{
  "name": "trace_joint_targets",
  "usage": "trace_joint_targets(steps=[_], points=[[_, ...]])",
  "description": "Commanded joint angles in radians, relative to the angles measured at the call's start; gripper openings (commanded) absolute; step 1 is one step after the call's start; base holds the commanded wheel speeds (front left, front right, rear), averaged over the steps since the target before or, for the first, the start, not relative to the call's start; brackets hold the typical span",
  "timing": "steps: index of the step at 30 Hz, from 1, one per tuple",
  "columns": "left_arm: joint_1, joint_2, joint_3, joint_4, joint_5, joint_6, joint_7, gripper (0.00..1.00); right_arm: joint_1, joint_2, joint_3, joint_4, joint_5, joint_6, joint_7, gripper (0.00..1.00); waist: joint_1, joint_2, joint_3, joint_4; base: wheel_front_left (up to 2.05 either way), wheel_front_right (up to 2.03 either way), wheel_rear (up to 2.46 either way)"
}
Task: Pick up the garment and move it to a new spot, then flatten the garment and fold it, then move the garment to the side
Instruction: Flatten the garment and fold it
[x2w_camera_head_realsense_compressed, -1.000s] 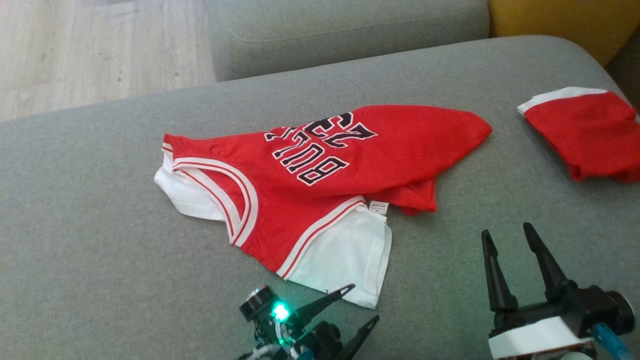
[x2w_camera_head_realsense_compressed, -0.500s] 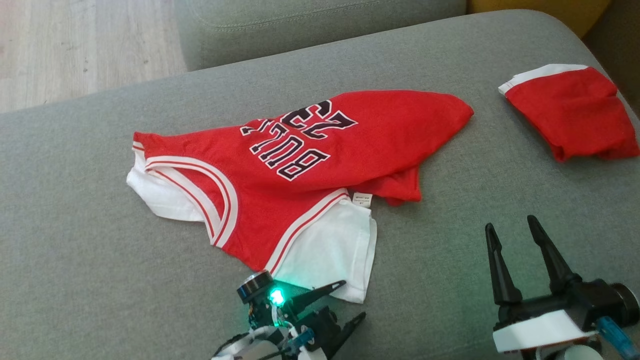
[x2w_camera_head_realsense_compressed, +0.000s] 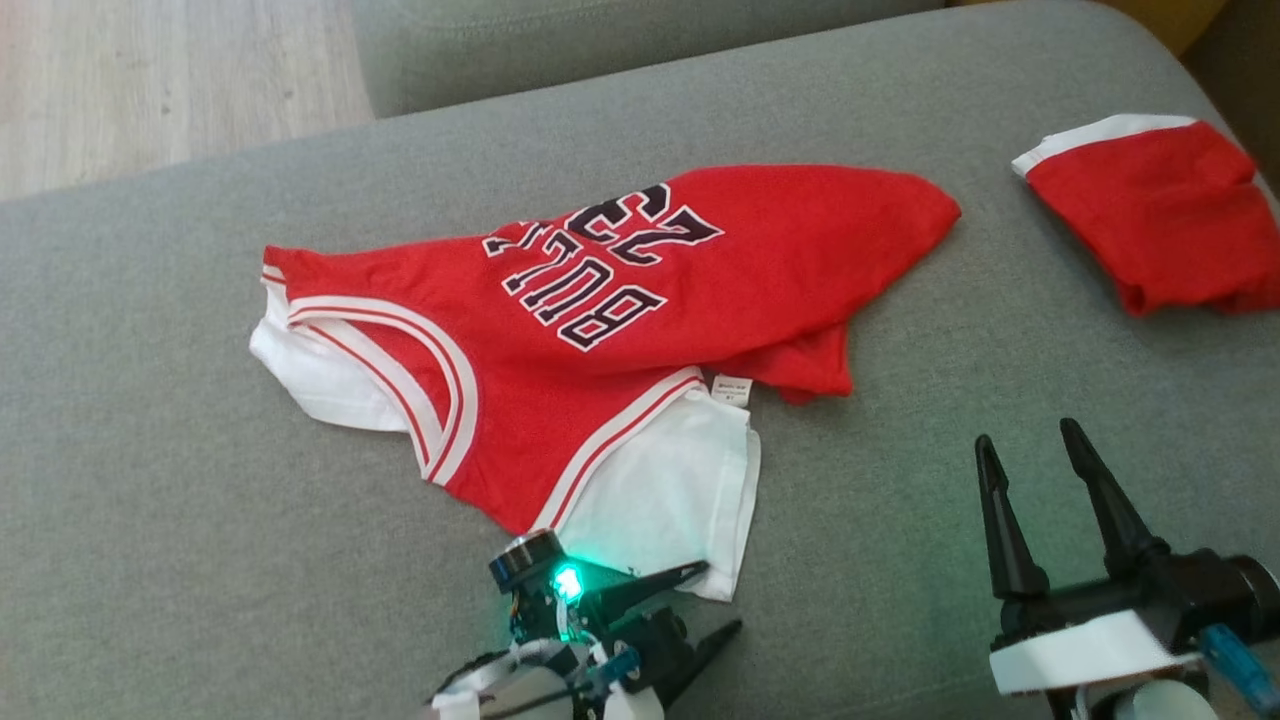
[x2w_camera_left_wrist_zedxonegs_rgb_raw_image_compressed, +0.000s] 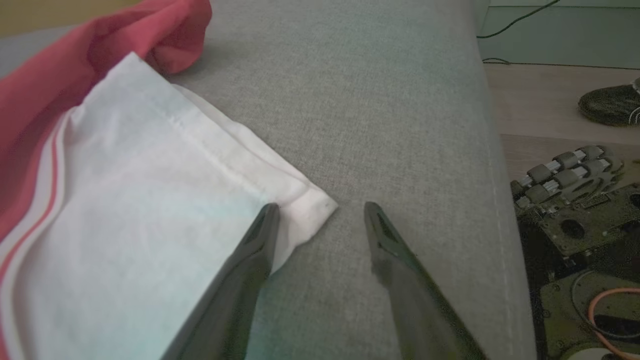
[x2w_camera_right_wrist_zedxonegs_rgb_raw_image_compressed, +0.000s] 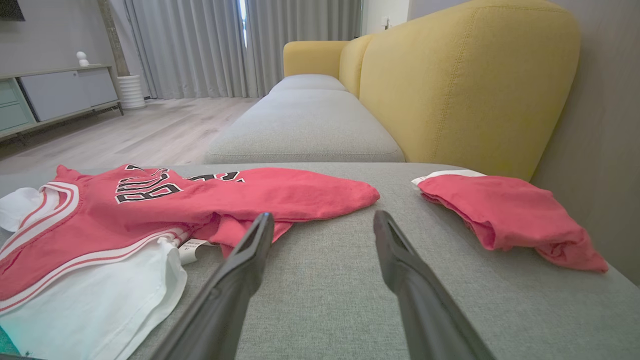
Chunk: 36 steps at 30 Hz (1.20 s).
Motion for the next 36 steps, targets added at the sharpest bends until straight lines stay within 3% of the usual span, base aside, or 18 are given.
trace_joint_targets(steps=[1,4,5,8,15,18,22,28,36], points=[[-0.046,-0.001,0.01,-0.006,-0.018,0.0,0.004,0.76,-0.048,-0.02,0.022,-0.036,0.007,0.003,-0.003,1.0,0.0,0.0,0.011,0.001,0.0,0.0,0.0],[-0.062,-0.001,-0.008,-0.004,-0.044,0.0,0.02,0.33,-0.057,-0.022,0.024,-0.038,0.009,0.003,-0.003,1.0,0.0,0.0,0.025,0.001,0.0,0.0,0.0],[-0.067,-0.001,-0.014,-0.003,-0.051,0.0,0.025,0.0,-0.059,-0.022,0.024,-0.037,0.009,0.003,-0.003,1.0,0.0,0.0,0.028,0.001,0.0,0.0,0.0],[-0.081,-0.001,-0.03,0.001,-0.066,0.012,0.034,0.0,-0.06,-0.024,0.017,-0.036,0.009,0.003,-0.003,1.0,0.0,0.0,0.031,0.008,0.0,0.0,0.0],[-0.111,0.005,0.046,-0.072,-0.117,0.135,-0.006,0.0,-0.031,-0.019,0.002,-0.02,0.016,0.003,-0.003,1.0,0.0,0.0,0.003,0.068,0.0,0.0,0.0],[-0.121,0.06,0.117,-0.181,-0.124,0.191,-0.009,0.0,-0.023,-0.021,0.011,0.008,0.024,0.003,-0.003,1.0,0.0,0.0,-0.008,0.103,0.0,0.0,0.0],[-0.118,0.184,0.217,-0.376,-0.115,0.257,-0.009,0.0,-0.02,-0.029,0.034,0.06,0.033,0.003,-0.003,1.0,0.0,0.0,-0.018,0.144,0.0,0.0,0.0],[-0.096,0.34,0.35,-0.559,-0.12,0.307,-0.01,0.0,-0.093,-0.048,0.081,0.222,0.006,0.003,-0.003,1.0,0.0,0.0,-0.014,0.174,0.0,0.0,0.0],[-0.107,0.389,0.4,-0.598,-0.122,0.312,-0.01,0.0,-0.234,-0.052,0.118,0.408,-0.014,0.003,-0.003,1.0,0.0,0.0,0.005,0.188,0.0,0.0,0.0]])
